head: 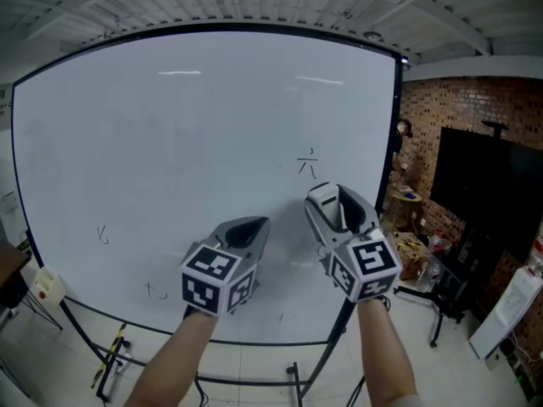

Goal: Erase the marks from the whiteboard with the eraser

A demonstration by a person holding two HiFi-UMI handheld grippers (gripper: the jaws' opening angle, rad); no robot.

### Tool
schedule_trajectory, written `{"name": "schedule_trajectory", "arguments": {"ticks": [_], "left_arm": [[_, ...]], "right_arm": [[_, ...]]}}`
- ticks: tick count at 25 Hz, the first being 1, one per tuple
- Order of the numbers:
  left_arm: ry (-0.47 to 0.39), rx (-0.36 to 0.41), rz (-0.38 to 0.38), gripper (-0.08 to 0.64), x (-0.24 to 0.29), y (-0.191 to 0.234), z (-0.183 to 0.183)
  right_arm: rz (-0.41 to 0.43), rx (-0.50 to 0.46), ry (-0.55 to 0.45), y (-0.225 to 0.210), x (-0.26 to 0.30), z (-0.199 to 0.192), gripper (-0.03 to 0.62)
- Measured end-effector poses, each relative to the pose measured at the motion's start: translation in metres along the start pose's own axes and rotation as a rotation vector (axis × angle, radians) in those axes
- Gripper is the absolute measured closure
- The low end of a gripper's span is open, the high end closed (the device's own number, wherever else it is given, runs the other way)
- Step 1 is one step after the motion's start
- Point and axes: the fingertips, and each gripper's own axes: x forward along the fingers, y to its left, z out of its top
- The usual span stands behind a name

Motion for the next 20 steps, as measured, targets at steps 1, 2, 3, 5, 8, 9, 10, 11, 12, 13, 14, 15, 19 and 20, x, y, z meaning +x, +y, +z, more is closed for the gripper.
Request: {"name": "schedule_trajectory", "arguments": {"ticks": [1, 2, 3, 5, 8, 9, 10, 11, 12, 13, 14, 15, 19, 20], "left_arm": [[-0.004, 0.005, 0.001, 0.568, -0.002, 0.001, 0.001], [-0.007, 0.01, 0.003, 0.568, -0.005, 0.003, 0.0], [-0.007, 0.016, 0.005, 0.568, -0.008, 0.004, -0.001], [-0.005, 0.024, 0.011, 0.568, -0.012, 0.008, -0.004], [-0.005, 0.029, 0.019, 0.568, -0.013, 0.016, -0.003], [-0.006, 0.03, 0.02, 0.568, -0.013, 0.018, -0.003], [-0.005, 0.03, 0.021, 0.568, -0.014, 0.019, -0.004], [-0.003, 0.029, 0.022, 0.568, -0.015, 0.02, -0.005], [-0.001, 0.029, 0.025, 0.568, -0.017, 0.022, -0.007], [0.001, 0.03, 0.029, 0.568, -0.019, 0.023, -0.008], [0.004, 0.034, 0.034, 0.568, -0.02, 0.026, -0.01], [0.008, 0.036, 0.039, 0.568, -0.022, 0.029, -0.011], [0.024, 0.029, 0.065, 0.568, -0.029, 0.045, -0.016], [0.028, 0.026, 0.069, 0.568, -0.031, 0.047, -0.017]], "right_arm": [[-0.012, -0.012, -0.007, -0.007, 0.006, 0.005, 0.327], [-0.026, -0.021, -0.014, -0.014, 0.012, 0.009, 0.327], [-0.043, -0.03, -0.02, -0.021, 0.017, 0.014, 0.327], [-0.083, -0.055, -0.037, -0.033, 0.026, 0.026, 0.328], [-0.154, -0.081, -0.078, -0.046, 0.036, 0.044, 0.328], [-0.175, -0.077, -0.089, -0.049, 0.04, 0.047, 0.33], [-0.193, -0.072, -0.096, -0.051, 0.044, 0.048, 0.328], [-0.211, -0.071, -0.1, -0.052, 0.047, 0.047, 0.33], [-0.229, -0.078, -0.105, -0.052, 0.05, 0.047, 0.33], [-0.247, -0.089, -0.111, -0.052, 0.051, 0.047, 0.33], [-0.265, -0.101, -0.118, -0.051, 0.051, 0.047, 0.331], [-0.278, -0.111, -0.125, -0.051, 0.052, 0.048, 0.333], [-0.274, -0.116, -0.129, -0.042, 0.061, 0.047, 0.336], [-0.263, -0.111, -0.132, -0.034, 0.065, 0.046, 0.336]]}}
